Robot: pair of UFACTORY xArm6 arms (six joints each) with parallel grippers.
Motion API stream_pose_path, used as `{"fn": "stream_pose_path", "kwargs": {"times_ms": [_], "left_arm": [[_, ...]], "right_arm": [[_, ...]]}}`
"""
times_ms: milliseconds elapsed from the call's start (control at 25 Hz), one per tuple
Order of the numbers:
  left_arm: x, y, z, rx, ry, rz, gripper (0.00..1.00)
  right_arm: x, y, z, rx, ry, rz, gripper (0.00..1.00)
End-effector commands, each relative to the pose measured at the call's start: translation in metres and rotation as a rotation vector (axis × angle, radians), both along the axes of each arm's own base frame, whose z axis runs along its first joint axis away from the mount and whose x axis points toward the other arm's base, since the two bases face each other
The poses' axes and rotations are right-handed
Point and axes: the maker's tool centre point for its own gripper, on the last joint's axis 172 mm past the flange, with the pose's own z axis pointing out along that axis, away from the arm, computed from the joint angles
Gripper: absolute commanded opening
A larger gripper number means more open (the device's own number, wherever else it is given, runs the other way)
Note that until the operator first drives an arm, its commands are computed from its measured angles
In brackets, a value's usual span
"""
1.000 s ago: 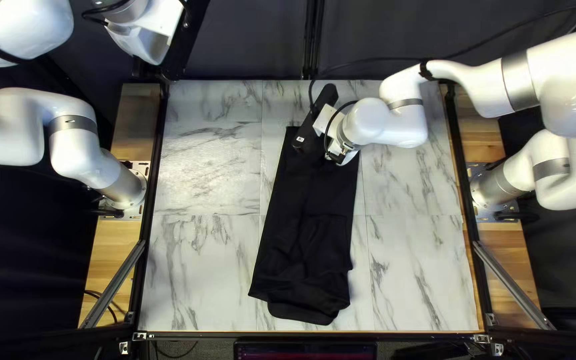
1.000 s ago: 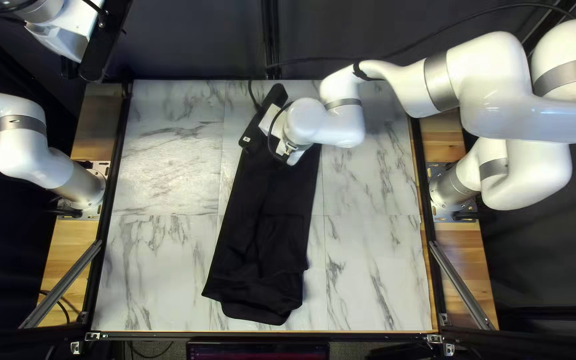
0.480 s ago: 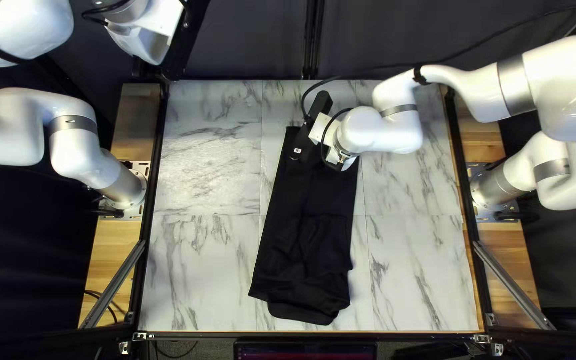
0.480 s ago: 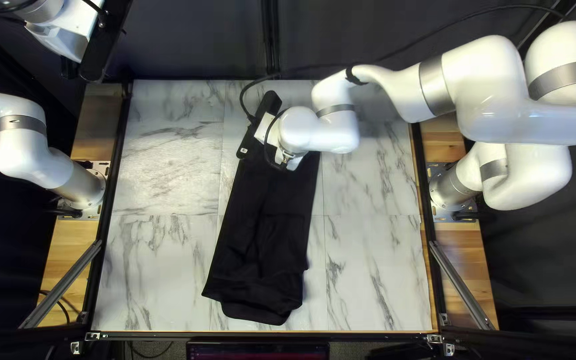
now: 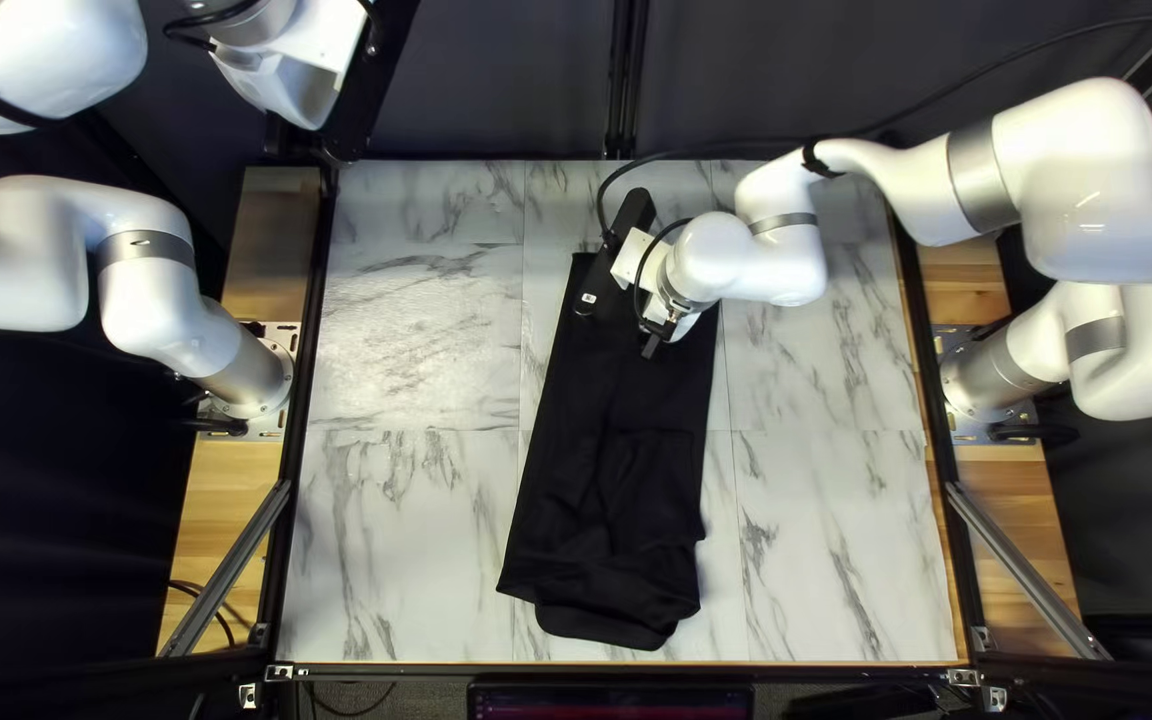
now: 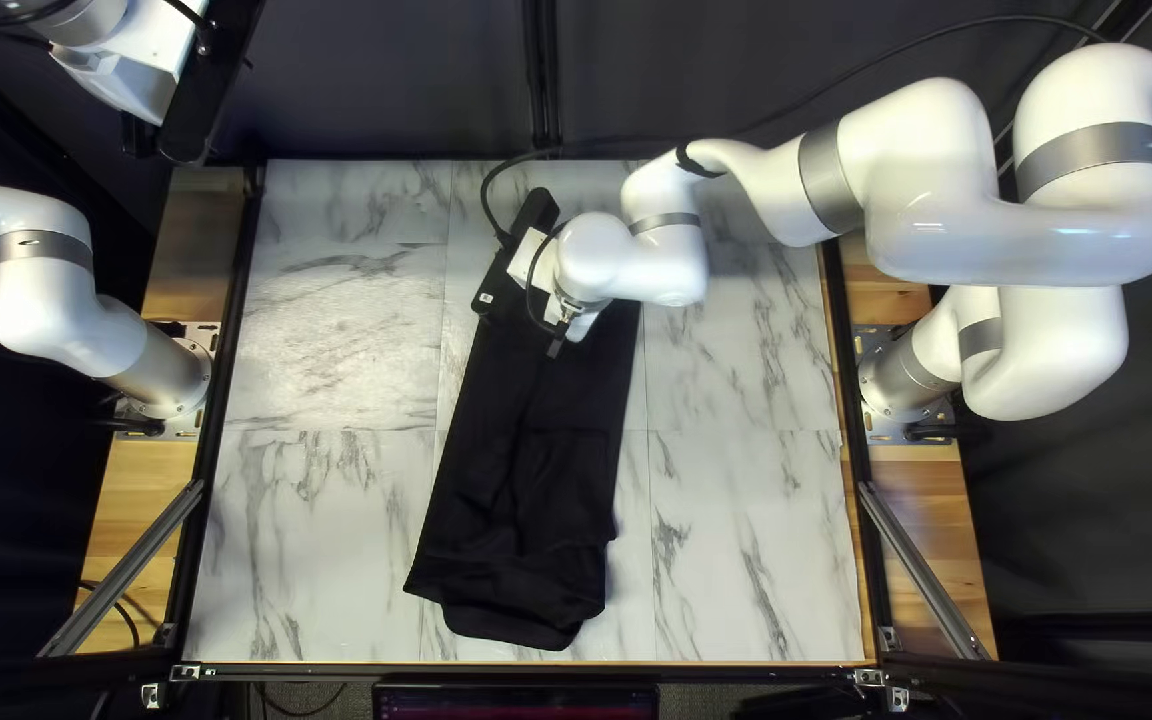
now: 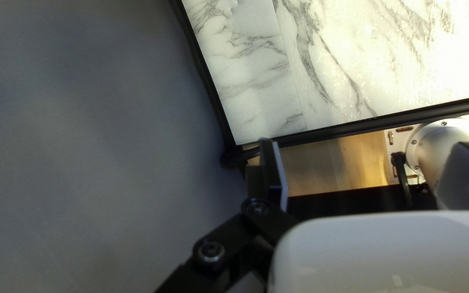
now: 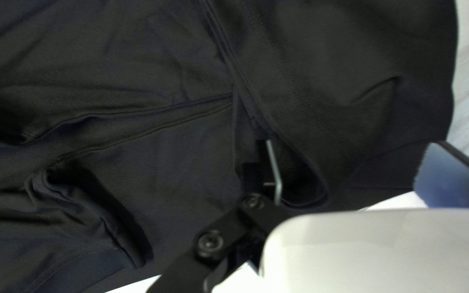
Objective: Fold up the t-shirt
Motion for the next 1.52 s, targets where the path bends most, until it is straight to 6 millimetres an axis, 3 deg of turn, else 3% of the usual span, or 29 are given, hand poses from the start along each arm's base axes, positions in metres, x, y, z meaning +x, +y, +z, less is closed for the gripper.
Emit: {"fn": "stream_pose_path", "kwargs": {"times_ms": [40,320,480,520,560,600,1520], "left_arm": [[0.0,0.0,0.0,0.0,0.0,0.0,1.0],[0.0,0.0,0.0,0.0,0.0,0.0,1.0],[0.0,0.0,0.0,0.0,0.0,0.0,1.0],[0.0,0.0,0.0,0.0,0.0,0.0,1.0],[0.0,0.0,0.0,0.0,0.0,0.0,1.0],[0.0,0.0,0.0,0.0,0.0,0.0,1.0],[0.0,0.0,0.0,0.0,0.0,0.0,1.0]], "right_arm": [[-0.006,-0.001,-0.01,0.005,0.004,-0.004,1.0],[-0.006,-0.009,-0.019,-0.005,0.009,-0.029,0.92],[-0.007,-0.012,-0.025,-0.012,0.014,-0.048,0.71],[-0.006,-0.012,-0.025,-0.013,0.015,-0.051,0.35],[-0.007,-0.01,-0.024,-0.015,0.017,-0.055,0.13],[-0.007,-0.009,-0.023,-0.017,0.019,-0.057,0.07],[-0.001,-0.001,0.0,-0.133,0.114,0.015,0.01]]}}
